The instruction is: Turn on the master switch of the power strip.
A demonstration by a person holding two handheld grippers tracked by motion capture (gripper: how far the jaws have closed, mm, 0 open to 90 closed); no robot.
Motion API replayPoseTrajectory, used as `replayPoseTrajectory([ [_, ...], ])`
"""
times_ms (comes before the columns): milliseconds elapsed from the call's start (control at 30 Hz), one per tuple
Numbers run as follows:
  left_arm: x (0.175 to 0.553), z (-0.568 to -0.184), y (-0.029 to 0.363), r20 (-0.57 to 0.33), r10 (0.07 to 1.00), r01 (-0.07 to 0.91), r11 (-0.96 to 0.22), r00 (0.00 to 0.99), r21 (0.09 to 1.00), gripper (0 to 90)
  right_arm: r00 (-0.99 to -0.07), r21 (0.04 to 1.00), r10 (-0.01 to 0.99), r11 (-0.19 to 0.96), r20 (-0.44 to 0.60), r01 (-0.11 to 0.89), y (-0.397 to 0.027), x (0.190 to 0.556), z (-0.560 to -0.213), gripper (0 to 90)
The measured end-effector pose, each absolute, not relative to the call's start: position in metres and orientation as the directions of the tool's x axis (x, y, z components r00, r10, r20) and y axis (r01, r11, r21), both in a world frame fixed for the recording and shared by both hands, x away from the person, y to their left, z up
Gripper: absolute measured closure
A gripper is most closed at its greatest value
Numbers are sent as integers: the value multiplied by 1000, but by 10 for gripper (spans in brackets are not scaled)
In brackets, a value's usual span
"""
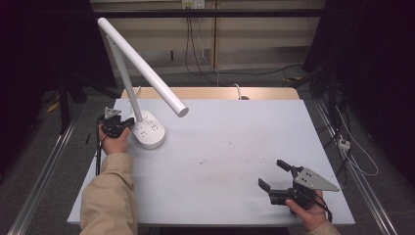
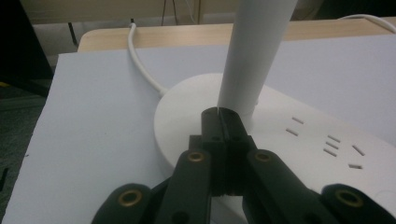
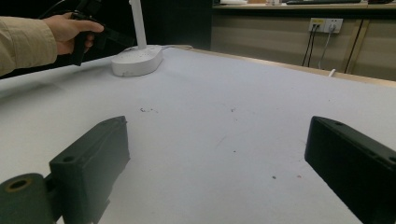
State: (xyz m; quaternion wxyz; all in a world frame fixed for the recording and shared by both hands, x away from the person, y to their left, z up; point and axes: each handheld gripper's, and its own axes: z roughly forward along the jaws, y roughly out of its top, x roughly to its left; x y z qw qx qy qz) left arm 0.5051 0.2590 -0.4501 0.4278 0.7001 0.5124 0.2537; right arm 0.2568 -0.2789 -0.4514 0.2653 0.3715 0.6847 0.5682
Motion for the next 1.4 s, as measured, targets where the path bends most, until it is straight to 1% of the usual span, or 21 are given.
replayPoseTrajectory([
  [233, 509, -448, 256, -64, 931, 498, -134, 360, 857, 900, -583, 976, 810, 76, 59, 204, -279, 257, -451, 60],
  [667, 511, -451, 256, -55, 937, 504, -136, 346, 853, 900, -583, 975, 810, 73, 64, 209, -281, 257, -451, 60],
  [833, 511, -452, 258, -67, 940, 506, -119, 334, 854, 900, -583, 975, 810, 74, 63, 208, -281, 257, -451, 60],
  [1100, 510, -453, 257, -62, 937, 508, -129, 343, 852, 900, -586, 975, 808, 77, 61, 207, -279, 257, -451, 60],
  [1233, 510, -453, 256, -72, 942, 516, -114, 327, 849, 900, -587, 976, 807, 76, 61, 206, -279, 256, -451, 60],
  [1333, 510, -453, 253, -34, 948, 509, -141, 318, 849, 900, -588, 976, 807, 79, 58, 205, -280, 256, -451, 60],
  [1400, 510, -453, 253, -40, 950, 514, -132, 310, 848, 900, -588, 976, 807, 80, 56, 202, -280, 256, -451, 60],
])
